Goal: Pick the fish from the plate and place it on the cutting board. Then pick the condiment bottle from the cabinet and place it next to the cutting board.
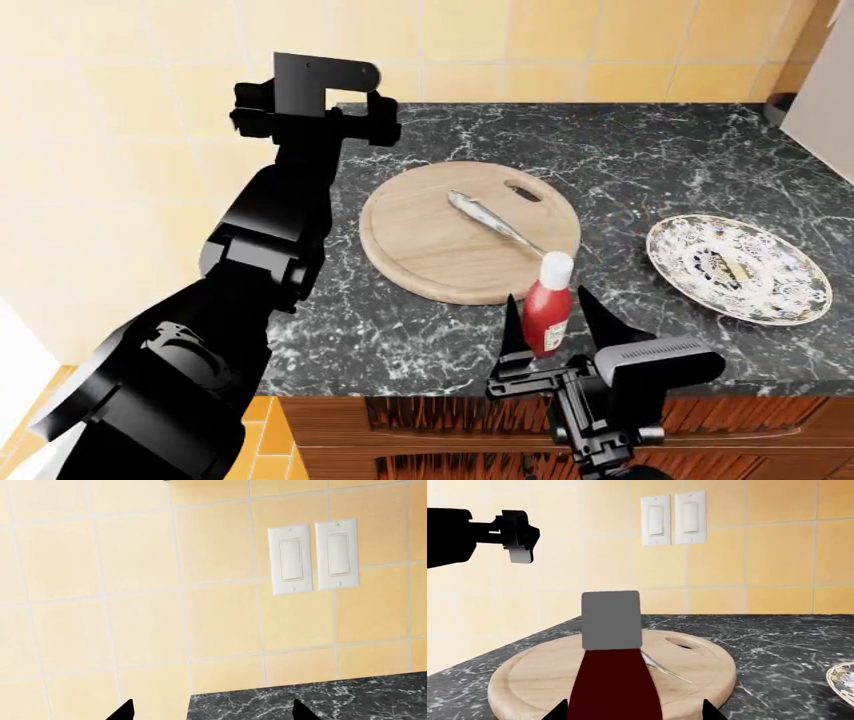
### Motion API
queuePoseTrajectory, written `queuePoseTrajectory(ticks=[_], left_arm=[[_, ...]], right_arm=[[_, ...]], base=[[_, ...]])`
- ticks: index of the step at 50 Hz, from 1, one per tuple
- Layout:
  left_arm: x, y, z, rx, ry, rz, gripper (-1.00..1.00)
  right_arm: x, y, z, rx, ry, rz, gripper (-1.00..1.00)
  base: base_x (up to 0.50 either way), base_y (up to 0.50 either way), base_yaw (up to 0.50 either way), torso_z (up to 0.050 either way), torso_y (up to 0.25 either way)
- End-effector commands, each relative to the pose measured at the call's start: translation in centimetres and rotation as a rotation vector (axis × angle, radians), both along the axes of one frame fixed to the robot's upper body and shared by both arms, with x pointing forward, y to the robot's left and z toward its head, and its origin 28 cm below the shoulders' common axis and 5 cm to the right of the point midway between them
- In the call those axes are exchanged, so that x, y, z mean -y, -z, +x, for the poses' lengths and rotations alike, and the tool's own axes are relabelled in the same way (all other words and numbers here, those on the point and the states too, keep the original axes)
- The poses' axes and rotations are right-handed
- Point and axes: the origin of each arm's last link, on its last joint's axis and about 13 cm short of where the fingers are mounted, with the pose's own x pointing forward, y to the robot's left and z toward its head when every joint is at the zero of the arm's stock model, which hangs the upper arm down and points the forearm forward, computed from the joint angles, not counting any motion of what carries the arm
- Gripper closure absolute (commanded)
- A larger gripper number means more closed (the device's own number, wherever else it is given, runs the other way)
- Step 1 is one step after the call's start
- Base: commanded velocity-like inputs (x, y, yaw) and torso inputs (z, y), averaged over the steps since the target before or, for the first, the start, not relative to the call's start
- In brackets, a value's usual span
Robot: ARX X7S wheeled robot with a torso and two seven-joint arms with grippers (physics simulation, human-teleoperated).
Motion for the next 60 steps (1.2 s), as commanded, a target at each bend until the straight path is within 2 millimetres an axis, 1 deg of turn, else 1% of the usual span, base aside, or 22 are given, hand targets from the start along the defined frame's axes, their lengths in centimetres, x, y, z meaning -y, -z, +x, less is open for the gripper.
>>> queuePoseTrajectory(ticks=[1,9,15,17,20,24,29,33,38,41,53,60], left_arm=[[0.0,0.0,0.0,0.0,0.0,0.001,-1.0],[0.0,0.0,0.0,0.0,0.001,0.002,-1.0],[0.0,-0.2,0.0,0.01,-0.012,0.004,-1.0],[-0.1,-0.7,0.1,0.024,-0.011,-0.004,-1.0],[-0.1,-2.1,0.3,0.055,0.003,-0.02,-1.0],[-0.2,-3.5,0.4,0.111,-0.01,0.005,-1.0],[-0.3,-4.1,0.5,0.148,-0.016,0.021,-1.0],[-0.2,-4.2,0.3,0.168,-0.006,0.038,-1.0],[-0.1,-4.1,-1.3,0.213,-0.012,0.074,-1.0],[-0.3,-4.3,-2.3,0.231,-0.006,0.042,-1.0],[-0.1,-5.2,-7.5,0.254,0.017,0.045,-1.0],[0.0,-4.6,-10.7,0.28,0.03,0.074,-1.0]], right_arm=[[0.0,0.2,0.0,-0.011,0.001,0.007,-1.0],[0.1,0.1,-0.1,-0.009,0.003,0.009,-1.0],[0.0,-1.5,-0.9,0.026,-0.01,-0.006,-1.0],[0.0,-2.0,-1.2,0.039,-0.015,-0.009,-1.0],[0.0,-2.6,-1.5,0.055,-0.017,-0.012,-1.0],[0.0,-3.1,-2.0,0.07,-0.017,-0.012,-1.0],[-0.1,-3.7,-2.6,0.086,-0.024,-0.009,-1.0],[-0.1,-4.1,-2.9,0.094,-0.027,-0.007,-1.0],[-0.1,-4.5,-3.3,0.107,-0.031,-0.005,-1.0],[-0.1,-4.9,-3.6,0.12,-0.03,-0.002,-1.0],[-0.2,-6.8,-5.0,0.169,-0.047,-0.005,-1.0],[-0.2,-7.6,-5.5,0.194,-0.054,0.003,-1.0]], base=[[0.0,0.0,0.0,0.0,0.0],[0.0,0.0,0.0,0.0,0.0],[0.0,0.0,0.0,0.0,0.0],[0.0,0.0,0.0,0.0,0.0],[0.0,0.0,0.0,0.0,0.0],[0.0,0.0,0.0,0.0,0.0],[0.0,0.0,0.0,0.0,0.0],[0.0,0.0,0.0,0.0,0.0],[0.0,0.0,0.0,0.0,0.0],[0.0,0.0,0.0,0.0,0.0],[0.0,0.0,0.0,0.0,0.0],[0.0,0.0,0.0,0.0,0.0]])
